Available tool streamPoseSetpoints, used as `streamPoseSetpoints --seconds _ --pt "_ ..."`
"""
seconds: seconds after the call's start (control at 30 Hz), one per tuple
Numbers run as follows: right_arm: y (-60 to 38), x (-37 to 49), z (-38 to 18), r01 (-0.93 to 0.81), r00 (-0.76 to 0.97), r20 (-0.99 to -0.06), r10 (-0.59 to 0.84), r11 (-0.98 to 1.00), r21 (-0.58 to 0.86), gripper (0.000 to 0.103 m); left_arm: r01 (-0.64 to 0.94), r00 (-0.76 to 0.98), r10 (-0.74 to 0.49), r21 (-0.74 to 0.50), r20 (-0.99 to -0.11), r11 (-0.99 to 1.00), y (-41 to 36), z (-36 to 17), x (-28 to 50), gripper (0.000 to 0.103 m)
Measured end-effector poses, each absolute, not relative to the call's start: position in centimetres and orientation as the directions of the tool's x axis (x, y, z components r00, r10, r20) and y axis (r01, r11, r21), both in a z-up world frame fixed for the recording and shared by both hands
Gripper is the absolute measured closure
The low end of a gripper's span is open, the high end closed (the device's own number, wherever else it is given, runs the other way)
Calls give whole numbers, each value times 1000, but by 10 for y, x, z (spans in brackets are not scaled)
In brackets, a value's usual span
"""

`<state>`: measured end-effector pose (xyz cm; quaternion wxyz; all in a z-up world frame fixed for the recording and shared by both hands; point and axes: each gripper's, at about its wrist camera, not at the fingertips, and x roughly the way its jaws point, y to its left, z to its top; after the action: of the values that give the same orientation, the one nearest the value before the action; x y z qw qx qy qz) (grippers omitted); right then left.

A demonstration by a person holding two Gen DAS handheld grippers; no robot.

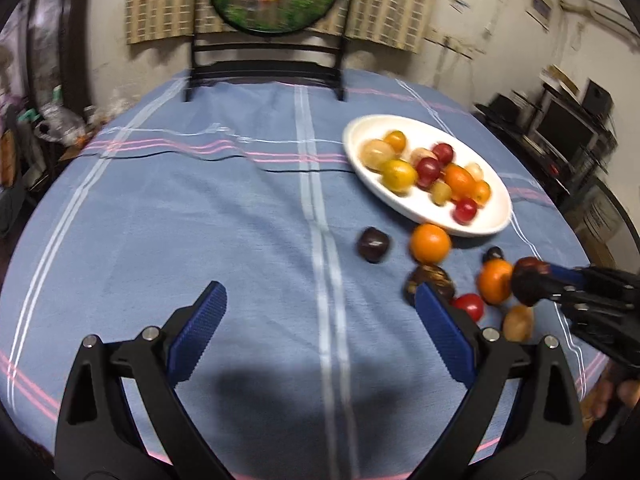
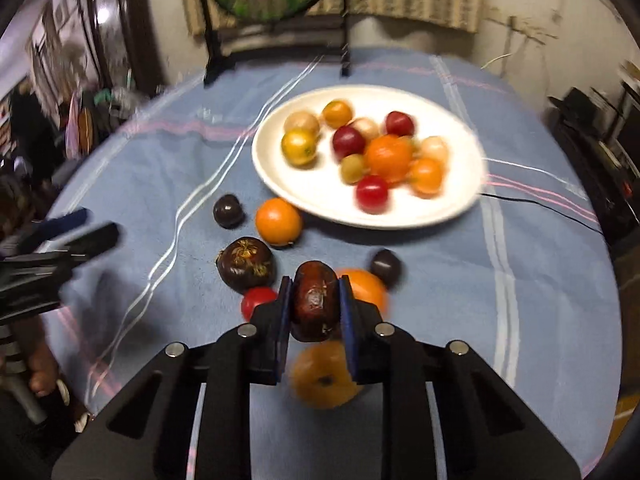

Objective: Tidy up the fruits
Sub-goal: 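Grasp a dark brown fruit with each tool, then grasp a red tomato with the left tool while the right tool holds its dark fruit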

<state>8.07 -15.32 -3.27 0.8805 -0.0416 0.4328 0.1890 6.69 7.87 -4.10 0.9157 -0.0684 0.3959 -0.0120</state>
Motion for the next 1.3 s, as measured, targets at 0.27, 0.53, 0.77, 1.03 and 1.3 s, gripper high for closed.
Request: streamPoseSetpoints --seconds 0.27,0.53,0.77,1.03,1.3 --pt "-183 59 -35 -359 562 -750 349 920 159 80 69 605 -139 -122 -784 990 23 -65 102 14" --pt "-190 56 -40 -389 546 -729 413 896 215 80 103 529 -172 -139 -831 985 1 -86 130 29" --pt "-194 53 -33 -395 560 -707 432 889 230 80 106 506 -191 -159 -841 982 -9 -86 127 54" --pt "-202 50 -35 -369 564 -715 414 900 230 80 171 527 -263 -202 -809 964 -16 -63 91 59" --pt "-206 49 -38 -361 561 -713 420 900 246 80 264 491 -323 -215 -810 940 -45 -73 95 78"
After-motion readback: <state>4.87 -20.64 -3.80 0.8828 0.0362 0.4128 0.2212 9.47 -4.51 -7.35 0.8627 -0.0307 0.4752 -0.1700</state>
